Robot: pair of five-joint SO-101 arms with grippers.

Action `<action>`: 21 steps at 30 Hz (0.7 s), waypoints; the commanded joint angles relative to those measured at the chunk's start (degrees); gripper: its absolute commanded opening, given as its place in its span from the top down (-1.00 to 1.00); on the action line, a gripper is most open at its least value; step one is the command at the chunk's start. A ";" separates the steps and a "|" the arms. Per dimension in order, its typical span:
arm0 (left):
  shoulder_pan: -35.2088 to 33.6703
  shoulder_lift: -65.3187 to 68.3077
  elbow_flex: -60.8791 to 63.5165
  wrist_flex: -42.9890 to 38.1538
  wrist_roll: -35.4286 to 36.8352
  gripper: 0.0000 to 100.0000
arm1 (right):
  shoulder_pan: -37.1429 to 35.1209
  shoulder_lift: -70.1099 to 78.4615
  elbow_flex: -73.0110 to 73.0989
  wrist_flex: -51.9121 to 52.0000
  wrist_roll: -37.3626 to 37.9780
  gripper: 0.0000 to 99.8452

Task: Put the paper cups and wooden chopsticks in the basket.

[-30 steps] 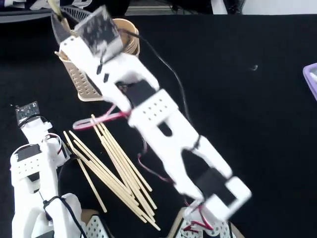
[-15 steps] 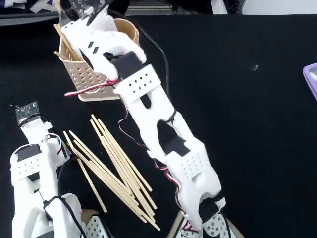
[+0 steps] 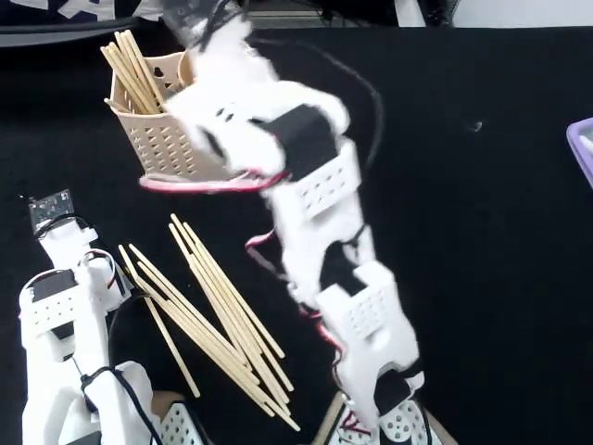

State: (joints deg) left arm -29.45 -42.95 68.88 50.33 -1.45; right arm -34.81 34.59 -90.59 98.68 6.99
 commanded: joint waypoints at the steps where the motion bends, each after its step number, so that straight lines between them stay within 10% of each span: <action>1: 0.66 -1.32 -0.40 -0.53 0.26 0.65 | 7.47 -4.88 4.53 2.64 -0.70 0.79; 21: 0.66 -1.32 -0.40 -0.53 0.26 0.65 | 2.37 -63.60 104.22 -10.20 10.81 0.79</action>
State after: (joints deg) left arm -29.45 -42.95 68.88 50.33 -1.45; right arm -31.30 -16.40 -14.99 98.24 15.08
